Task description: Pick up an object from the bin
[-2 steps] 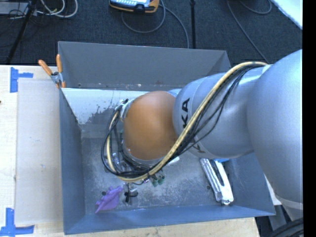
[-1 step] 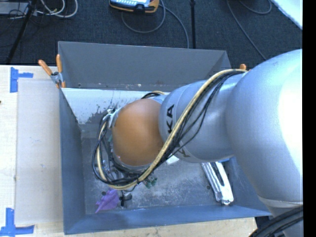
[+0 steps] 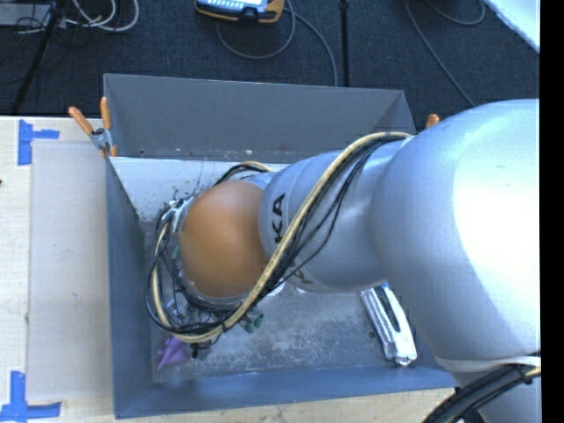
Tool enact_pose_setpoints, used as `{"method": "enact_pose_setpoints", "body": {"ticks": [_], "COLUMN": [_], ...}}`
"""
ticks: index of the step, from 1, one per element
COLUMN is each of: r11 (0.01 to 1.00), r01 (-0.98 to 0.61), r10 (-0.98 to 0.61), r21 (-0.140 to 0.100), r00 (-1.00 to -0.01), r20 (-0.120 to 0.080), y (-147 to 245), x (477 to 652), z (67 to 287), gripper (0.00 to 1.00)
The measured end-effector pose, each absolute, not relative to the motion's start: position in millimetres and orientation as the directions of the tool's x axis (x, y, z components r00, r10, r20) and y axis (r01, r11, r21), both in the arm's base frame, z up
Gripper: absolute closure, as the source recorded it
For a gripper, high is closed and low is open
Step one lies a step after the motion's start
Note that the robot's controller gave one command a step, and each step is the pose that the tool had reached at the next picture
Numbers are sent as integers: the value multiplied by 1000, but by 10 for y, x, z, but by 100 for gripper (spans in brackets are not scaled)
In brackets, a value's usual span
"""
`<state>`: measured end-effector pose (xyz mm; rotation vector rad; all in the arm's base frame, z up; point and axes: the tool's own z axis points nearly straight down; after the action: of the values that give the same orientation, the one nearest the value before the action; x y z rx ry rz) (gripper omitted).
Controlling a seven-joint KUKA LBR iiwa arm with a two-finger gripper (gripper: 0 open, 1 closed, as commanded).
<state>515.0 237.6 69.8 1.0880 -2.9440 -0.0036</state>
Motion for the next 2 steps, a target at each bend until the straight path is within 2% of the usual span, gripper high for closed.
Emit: {"method": "enact_pose_setpoints", "body": {"ticks": [2], "r11": [760], "r01": [-649], "r10": [-650], "r21": [4], "r00": [-760], "r20": [4], "y": [2372], "x": [5142], "z": [733], "gripper": [100]}}
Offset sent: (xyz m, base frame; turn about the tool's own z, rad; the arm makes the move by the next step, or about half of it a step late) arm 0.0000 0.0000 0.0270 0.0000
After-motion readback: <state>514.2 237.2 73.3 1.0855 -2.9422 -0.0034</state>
